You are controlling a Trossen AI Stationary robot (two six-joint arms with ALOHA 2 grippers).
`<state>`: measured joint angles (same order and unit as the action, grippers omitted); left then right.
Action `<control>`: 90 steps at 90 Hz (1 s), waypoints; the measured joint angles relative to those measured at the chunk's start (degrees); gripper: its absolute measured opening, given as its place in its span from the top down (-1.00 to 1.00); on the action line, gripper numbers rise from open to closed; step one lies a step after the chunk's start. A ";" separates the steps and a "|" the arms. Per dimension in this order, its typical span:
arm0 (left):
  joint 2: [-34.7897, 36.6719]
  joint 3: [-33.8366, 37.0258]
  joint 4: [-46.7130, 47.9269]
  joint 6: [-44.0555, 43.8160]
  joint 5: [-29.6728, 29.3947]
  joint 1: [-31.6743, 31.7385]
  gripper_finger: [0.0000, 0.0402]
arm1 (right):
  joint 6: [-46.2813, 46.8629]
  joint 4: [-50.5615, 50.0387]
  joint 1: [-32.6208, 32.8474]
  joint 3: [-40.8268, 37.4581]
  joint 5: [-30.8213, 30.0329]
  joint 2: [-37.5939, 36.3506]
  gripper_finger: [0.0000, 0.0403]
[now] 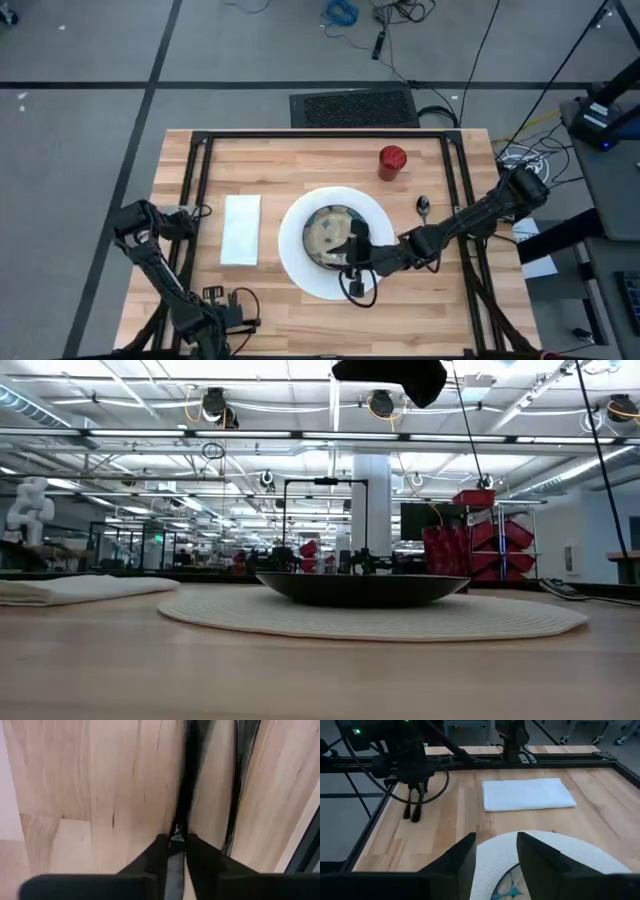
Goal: Set table place
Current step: Move the black knife to the middle right of the table
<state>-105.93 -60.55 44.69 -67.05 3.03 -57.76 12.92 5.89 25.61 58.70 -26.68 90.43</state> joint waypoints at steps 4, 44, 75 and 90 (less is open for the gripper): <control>0.12 0.49 -0.35 0.01 0.14 0.28 0.92 | 0.13 -0.02 0.00 0.00 0.00 0.00 0.37; 0.24 1.09 0.13 8.85 -5.61 6.29 0.98 | -11.37 22.00 -0.57 0.03 6.78 14.86 0.37; -0.39 1.79 0.50 12.57 -25.38 11.39 0.98 | -10.40 14.17 -2.43 17.72 11.82 32.72 0.37; -0.39 1.85 0.04 14.09 -25.76 12.75 0.98 | -9.13 6.13 -2.47 25.15 12.00 37.87 0.37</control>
<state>-106.32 -58.70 44.72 -52.96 -22.73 -45.01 3.79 12.02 23.14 83.85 -14.68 128.31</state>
